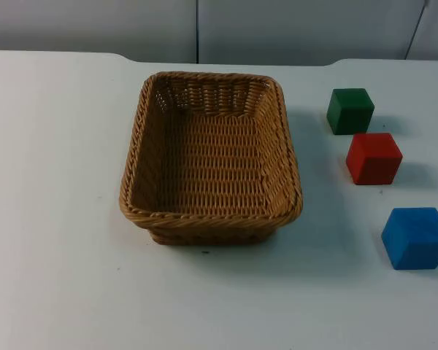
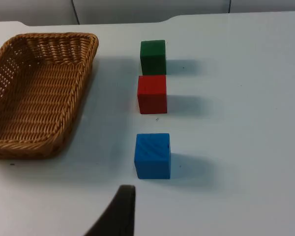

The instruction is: Pick up the basket with the left hand and place the blue cube into the basket with the right hand.

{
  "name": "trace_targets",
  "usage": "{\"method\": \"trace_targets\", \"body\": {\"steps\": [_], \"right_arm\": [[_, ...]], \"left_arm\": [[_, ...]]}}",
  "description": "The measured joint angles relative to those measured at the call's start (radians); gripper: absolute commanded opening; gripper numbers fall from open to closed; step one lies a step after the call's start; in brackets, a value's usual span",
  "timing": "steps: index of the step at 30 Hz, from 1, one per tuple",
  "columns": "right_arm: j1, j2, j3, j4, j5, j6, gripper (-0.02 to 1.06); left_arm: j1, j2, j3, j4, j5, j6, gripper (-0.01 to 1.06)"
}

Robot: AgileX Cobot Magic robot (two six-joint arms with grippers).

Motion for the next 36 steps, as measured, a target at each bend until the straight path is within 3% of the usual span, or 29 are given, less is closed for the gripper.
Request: {"method": "trace_targets", "body": {"steps": [6,19,36], "right_arm": [[0.0,0.0,0.0,0.0,0.0,0.0,1.04],[0.0,0.0,0.0,0.0,0.0,0.0,1.04],[0.0,0.0,0.0,0.0,0.0,0.0,1.04]], "left_arm": [[0.0,0.042,-0.039,-0.008,-0.029,0.0,1.05],[0.0,0.304,-0.132,-0.042,-0.247,0.0,1.05],[0.0,0.681,-0.179,-0.05,-0.422,0.018,1.05]]}}
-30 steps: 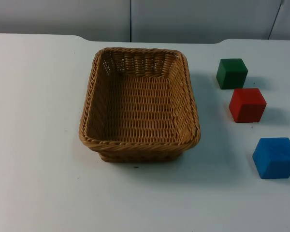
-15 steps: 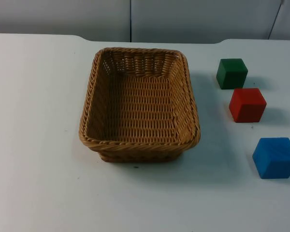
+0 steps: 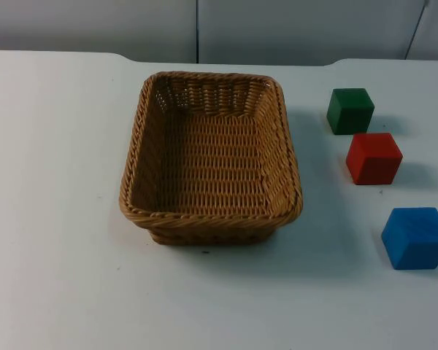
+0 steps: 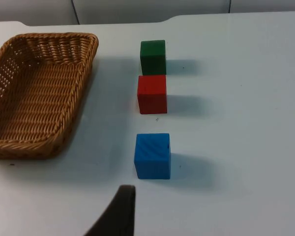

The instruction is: Pick up the basket with the left hand and place the blue cube into the basket with the right hand.

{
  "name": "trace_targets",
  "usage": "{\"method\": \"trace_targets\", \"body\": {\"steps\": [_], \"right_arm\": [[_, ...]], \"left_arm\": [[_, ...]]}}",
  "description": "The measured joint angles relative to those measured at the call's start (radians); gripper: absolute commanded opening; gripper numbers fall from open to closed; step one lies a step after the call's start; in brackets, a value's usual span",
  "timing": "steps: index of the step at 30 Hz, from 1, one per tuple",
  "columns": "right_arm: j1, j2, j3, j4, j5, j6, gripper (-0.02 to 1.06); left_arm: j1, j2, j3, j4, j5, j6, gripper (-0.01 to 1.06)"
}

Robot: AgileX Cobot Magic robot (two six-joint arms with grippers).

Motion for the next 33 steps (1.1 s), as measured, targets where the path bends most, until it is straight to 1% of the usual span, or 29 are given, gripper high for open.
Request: {"method": "trace_targets", "body": {"steps": [1,3,6,7,11,12,17,18,20,22,25,28,29,33], "right_arm": [[0.0,0.0,0.0,0.0,0.0,0.0,1.04],[0.0,0.0,0.0,0.0,0.0,0.0,1.04],[0.0,0.0,0.0,0.0,0.0,0.0,1.04],[0.0,0.0,0.0,0.0,0.0,0.0,1.04],[0.0,0.0,0.0,0.0,0.0,0.0,1.04],[0.0,0.0,0.0,0.0,0.0,0.0,1.04],[0.0,0.0,0.0,0.0,0.0,0.0,1.04],[0.0,0.0,0.0,0.0,0.0,0.0,1.04],[0.0,0.0,0.0,0.0,0.0,0.0,1.04],[0.0,0.0,0.0,0.0,0.0,0.0,1.04],[0.0,0.0,0.0,0.0,0.0,0.0,1.04],[0.0,0.0,0.0,0.0,0.0,0.0,1.04],[0.0,0.0,0.0,0.0,0.0,0.0,1.04],[0.0,0.0,0.0,0.0,0.0,0.0,1.04]], "left_arm": [[0.0,0.05,-0.011,0.0,-0.011,0.0,1.05],[0.0,0.079,-0.023,-0.002,-0.014,0.003,1.05],[0.0,0.185,-0.068,-0.048,-0.023,0.048,1.05],[0.0,0.185,-0.068,-0.048,-0.023,0.048,1.05],[0.0,0.311,-0.139,-0.189,-0.029,0.171,1.05],[0.0,0.311,-0.139,-0.189,-0.029,0.171,1.05],[0.0,0.442,-0.222,-0.397,-0.031,0.35,1.04],[0.0,0.442,-0.222,-0.397,-0.031,0.35,1.03],[0.0,0.494,-0.252,-0.466,-0.031,0.416,1.03],[0.0,0.545,-0.283,-0.507,-0.033,0.455,1.03],[0.0,0.618,-0.319,-0.523,-0.031,0.47,1.03],[0.0,0.714,-0.353,-0.552,0.002,0.476,1.03],[0.0,0.714,-0.353,-0.552,0.002,0.476,1.03],[-0.012,0.841,-0.381,-0.573,0.026,0.476,1.03]]}}
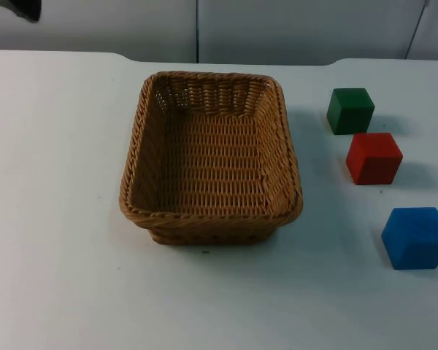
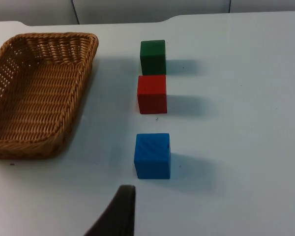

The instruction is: Pick up the basket with the left hand and place the blue cube into the basket with the right hand.

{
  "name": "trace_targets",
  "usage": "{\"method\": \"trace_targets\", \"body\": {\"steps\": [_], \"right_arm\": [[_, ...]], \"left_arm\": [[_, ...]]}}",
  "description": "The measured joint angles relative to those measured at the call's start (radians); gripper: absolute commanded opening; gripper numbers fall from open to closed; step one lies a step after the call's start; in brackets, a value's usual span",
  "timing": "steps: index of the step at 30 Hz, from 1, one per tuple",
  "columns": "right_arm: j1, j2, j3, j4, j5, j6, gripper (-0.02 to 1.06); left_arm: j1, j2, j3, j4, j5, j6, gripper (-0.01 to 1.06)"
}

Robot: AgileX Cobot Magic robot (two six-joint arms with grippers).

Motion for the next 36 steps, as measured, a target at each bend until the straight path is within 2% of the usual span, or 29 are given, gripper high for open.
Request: {"method": "trace_targets", "body": {"steps": [15,29,36], "right_arm": [[0.0,0.0,0.0,0.0,0.0,0.0,1.04],[0.0,0.0,0.0,0.0,0.0,0.0,1.04],[0.0,0.0,0.0,0.0,0.0,0.0,1.04]], "left_arm": [[-0.161,0.307,-0.102,-0.047,0.014,0.0,1.03],[-0.188,0.485,-0.17,-0.108,0.017,0.002,1.03],[-0.194,0.538,-0.174,-0.167,0.017,0.058,1.03]]}}
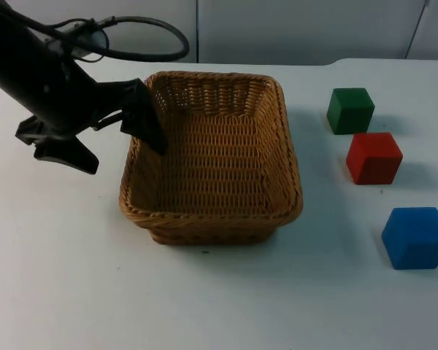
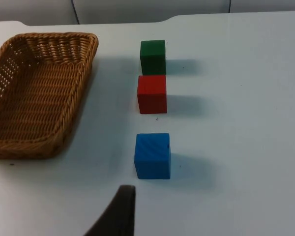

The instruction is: Pick up the basket with the left hand and place the blue cube into the basket with the right hand.

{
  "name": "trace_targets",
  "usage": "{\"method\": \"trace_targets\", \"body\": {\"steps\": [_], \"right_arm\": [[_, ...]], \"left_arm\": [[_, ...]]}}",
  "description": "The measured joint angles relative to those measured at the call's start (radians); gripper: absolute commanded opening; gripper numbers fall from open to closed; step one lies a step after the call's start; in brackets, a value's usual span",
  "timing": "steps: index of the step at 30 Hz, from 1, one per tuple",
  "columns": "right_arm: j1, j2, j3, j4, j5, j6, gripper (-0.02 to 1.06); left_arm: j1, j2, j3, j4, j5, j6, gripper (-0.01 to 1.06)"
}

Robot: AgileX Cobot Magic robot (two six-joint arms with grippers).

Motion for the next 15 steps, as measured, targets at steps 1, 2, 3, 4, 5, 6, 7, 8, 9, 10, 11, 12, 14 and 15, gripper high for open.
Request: {"method": "trace_targets", "body": {"steps": [1,2,3,4,5,6,7,8,9,10,11,12,14,15], "right_arm": [[0.0,0.0,0.0,0.0,0.0,0.0,1.04],[0.0,0.0,0.0,0.0,0.0,0.0,1.04],[0.0,0.0,0.0,0.0,0.0,0.0,1.04],[0.0,0.0,0.0,0.0,0.0,0.0,1.04],[0.0,0.0,0.0,0.0,0.0,0.0,1.04],[0.0,0.0,0.0,0.0,0.0,0.0,1.04],[0.0,0.0,0.0,0.0,0.0,0.0,1.04],[0.0,0.0,0.0,0.0,0.0,0.0,1.04],[0.0,0.0,0.0,0.0,0.0,0.0,1.04],[0.0,0.0,0.0,0.0,0.0,0.0,1.04],[0.0,0.0,0.0,0.0,0.0,0.0,1.04],[0.0,0.0,0.0,0.0,0.0,0.0,1.04],[0.0,0.0,0.0,0.0,0.0,0.0,1.04],[0.0,0.0,0.0,0.0,0.0,0.0,1.04]], "left_arm": [[0.0,0.0,0.0,0.0,0.0,0.0,1.03],[-0.004,0.009,-0.007,-0.004,0.0,0.005,1.03],[-0.012,0.018,-0.015,-0.009,0.0,0.013,1.03],[-0.018,0.03,-0.023,-0.013,0.0,0.015,1.03],[-0.025,0.042,-0.029,-0.016,0.0,0.017,1.03],[-0.025,0.042,-0.029,-0.016,0.0,0.017,1.03],[-0.03,0.052,-0.033,-0.021,0.0,0.019,1.03],[-0.034,0.063,-0.035,-0.033,0.0,0.019,1.03],[-0.034,0.07,-0.034,-0.037,-0.002,0.019,1.03],[-0.035,0.077,-0.035,-0.037,-0.002,0.021,1.02],[-0.035,0.077,-0.035,-0.037,-0.002,0.021,1.02],[-0.035,0.08,-0.038,-0.04,-0.004,0.026,1.02],[-0.035,0.085,-0.04,-0.044,-0.006,0.032,0.95],[-0.035,0.09,-0.04,-0.046,-0.006,0.035,0.91]]}}
